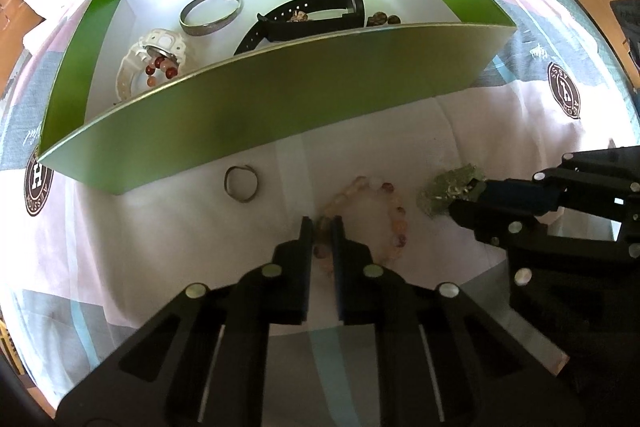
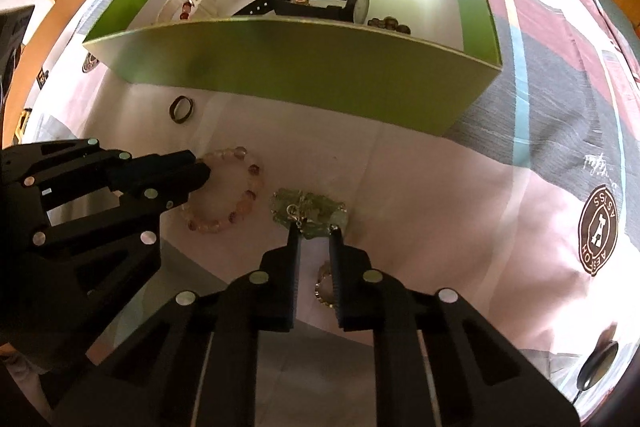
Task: Organize jewelry
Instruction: 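Carry the brooch and pink bracelet over the box and open both tools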
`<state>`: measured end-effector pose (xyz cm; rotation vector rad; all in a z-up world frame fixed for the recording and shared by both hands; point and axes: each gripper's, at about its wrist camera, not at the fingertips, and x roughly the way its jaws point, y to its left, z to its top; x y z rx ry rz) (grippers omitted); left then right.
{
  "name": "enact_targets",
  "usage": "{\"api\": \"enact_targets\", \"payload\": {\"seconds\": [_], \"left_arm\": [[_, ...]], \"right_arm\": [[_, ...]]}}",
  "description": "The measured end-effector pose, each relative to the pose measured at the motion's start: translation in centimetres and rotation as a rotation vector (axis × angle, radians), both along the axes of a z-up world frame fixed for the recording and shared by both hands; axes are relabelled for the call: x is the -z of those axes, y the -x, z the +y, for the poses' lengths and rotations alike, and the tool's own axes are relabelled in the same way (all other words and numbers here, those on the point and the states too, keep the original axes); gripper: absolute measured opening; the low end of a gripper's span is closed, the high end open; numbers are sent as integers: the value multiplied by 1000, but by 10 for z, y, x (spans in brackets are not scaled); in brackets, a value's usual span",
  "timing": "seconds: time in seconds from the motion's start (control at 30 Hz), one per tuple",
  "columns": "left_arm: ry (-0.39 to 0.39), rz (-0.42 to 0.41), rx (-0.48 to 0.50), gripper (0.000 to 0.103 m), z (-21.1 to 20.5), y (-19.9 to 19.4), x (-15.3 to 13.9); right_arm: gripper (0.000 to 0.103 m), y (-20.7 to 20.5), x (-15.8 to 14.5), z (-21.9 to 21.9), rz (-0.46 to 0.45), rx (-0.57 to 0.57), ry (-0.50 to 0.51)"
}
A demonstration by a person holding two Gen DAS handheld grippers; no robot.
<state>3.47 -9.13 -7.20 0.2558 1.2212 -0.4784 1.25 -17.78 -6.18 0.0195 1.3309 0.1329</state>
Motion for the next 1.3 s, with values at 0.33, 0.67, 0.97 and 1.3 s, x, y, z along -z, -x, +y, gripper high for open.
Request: {"api": "enact_targets", "payload": {"seconds": [0.33,0.67,0.97,1.3], "left_arm": [[66,-30,-22,8,12,-3,-25],[151,-119,-15,8,24,7,-76],[185,-238,-65,8,33,-24,-135],[94,-229,-161,8,45,-67,-105]], "right_arm": [[8,11,-36,-22,-83,39,-60],[8,15,-96,-29,-225,44,-152],[8,-20,-130,-40,-340,95,-130],[8,-60,-94,-46,-303,140,-64]]}}
